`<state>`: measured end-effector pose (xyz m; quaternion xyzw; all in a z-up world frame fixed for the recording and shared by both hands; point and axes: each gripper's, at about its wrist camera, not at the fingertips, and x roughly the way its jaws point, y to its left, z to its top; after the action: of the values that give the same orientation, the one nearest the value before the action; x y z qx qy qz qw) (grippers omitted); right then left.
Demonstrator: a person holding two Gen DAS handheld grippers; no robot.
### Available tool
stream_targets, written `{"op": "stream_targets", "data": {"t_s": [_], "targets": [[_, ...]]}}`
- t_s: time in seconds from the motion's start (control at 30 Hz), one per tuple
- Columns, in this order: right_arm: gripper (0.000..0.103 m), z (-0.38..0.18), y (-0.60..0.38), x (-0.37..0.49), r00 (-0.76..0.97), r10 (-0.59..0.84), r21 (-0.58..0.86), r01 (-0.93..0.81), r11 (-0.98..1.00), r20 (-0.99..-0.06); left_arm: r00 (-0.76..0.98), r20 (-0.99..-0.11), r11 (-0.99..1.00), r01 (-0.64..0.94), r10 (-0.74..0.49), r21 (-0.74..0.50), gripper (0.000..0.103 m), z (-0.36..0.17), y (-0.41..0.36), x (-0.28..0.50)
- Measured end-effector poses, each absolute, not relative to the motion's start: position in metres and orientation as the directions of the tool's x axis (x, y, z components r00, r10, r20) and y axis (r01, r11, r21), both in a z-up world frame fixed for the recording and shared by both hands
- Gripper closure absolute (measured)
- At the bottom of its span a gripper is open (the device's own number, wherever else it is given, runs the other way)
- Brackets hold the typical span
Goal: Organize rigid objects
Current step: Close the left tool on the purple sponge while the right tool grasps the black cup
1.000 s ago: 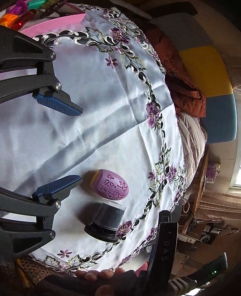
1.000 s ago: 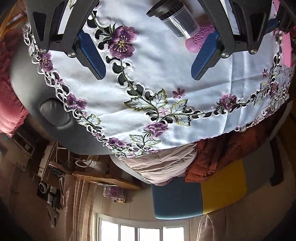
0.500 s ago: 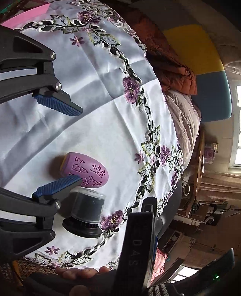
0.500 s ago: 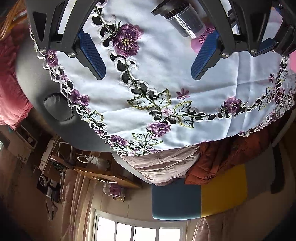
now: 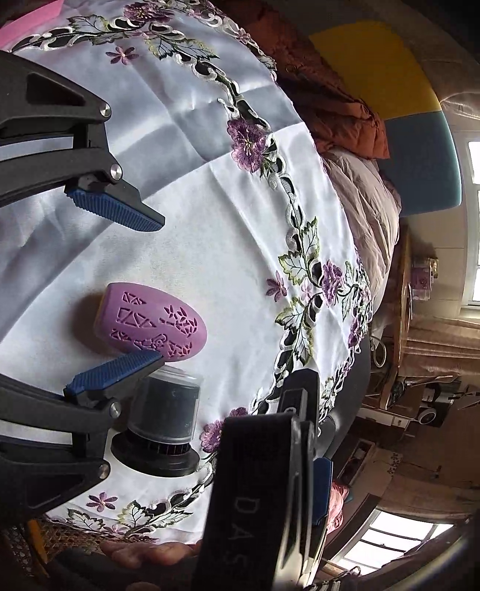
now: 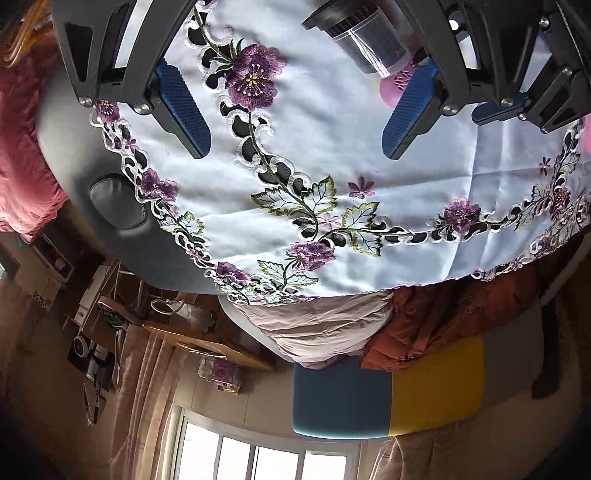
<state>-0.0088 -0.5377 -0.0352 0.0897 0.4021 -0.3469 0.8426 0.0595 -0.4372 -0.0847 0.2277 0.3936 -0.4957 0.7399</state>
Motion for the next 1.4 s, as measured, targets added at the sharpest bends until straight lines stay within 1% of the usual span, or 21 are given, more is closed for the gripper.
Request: {"op": "stream_targets", "data": {"t_s": [0.47, 0.5, 0.53, 0.6, 0.63, 0.7, 0.8, 0.93, 1.07, 1.3, 1.4], "targets": [[0.008, -0.041, -0.541, -0.006, 0.426, -0.486, -0.115, 0.651, 0.750, -0.763, 0.152, -0.825, 0.372, 0.925, -0.545, -0.075, 0.036, -0.096, -0.460, 0.064], [0.008, -0.042, -0.544, -0.007, 0.427, -0.477, -0.098, 0.657, 0.747, -0.768, 0.146, -0.828, 0.375, 0.923, -0.541, -0.083, 0.037, -0.099, -0.461, 0.065], [0.008, -0.042, -0.546, -0.008, 0.426, -0.470, -0.084, 0.665, 0.742, -0.774, 0.130, -0.832, 0.374, 0.922, -0.539, -0.099, 0.042, -0.103, -0.462, 0.067], [0.008, -0.044, -0.551, -0.011, 0.421, -0.463, -0.065, 0.681, 0.729, -0.780, 0.161, -0.823, 0.372, 0.926, -0.544, -0.065, 0.055, -0.104, -0.462, 0.064], [0.008, -0.044, -0.554, -0.011, 0.421, -0.457, -0.054, 0.687, 0.725, -0.784, 0.175, -0.822, 0.376, 0.925, -0.542, -0.051, 0.061, -0.104, -0.461, 0.063], [0.008, -0.046, -0.559, -0.013, 0.425, -0.434, -0.017, 0.698, 0.716, -0.794, 0.163, -0.817, 0.384, 0.920, -0.553, -0.076, 0.061, -0.104, -0.456, 0.065], [0.008, -0.050, -0.565, -0.016, 0.421, -0.408, 0.018, 0.714, 0.700, -0.810, 0.180, -0.814, 0.404, 0.912, -0.552, -0.073, 0.061, -0.104, -0.449, 0.065], [0.008, -0.053, -0.570, -0.018, 0.422, -0.387, 0.047, 0.724, 0.689, -0.820, 0.195, -0.815, 0.453, 0.887, -0.546, -0.091, 0.061, -0.101, -0.434, 0.067], [0.008, -0.058, -0.572, -0.017, 0.421, -0.359, 0.070, 0.723, 0.687, -0.833, 0.231, -0.819, 0.507, 0.858, -0.525, -0.083, 0.061, -0.098, -0.417, 0.065], [0.008, -0.075, -0.581, -0.018, 0.438, -0.231, 0.188, 0.724, 0.664, -0.869, 0.293, -0.829, 0.618, 0.782, -0.477, -0.079, 0.061, -0.096, -0.376, 0.060], [0.008, -0.081, -0.585, -0.019, 0.469, -0.159, 0.270, 0.718, 0.641, -0.869, 0.319, -0.828, 0.656, 0.751, -0.461, -0.076, 0.061, -0.094, -0.356, 0.057]]}}
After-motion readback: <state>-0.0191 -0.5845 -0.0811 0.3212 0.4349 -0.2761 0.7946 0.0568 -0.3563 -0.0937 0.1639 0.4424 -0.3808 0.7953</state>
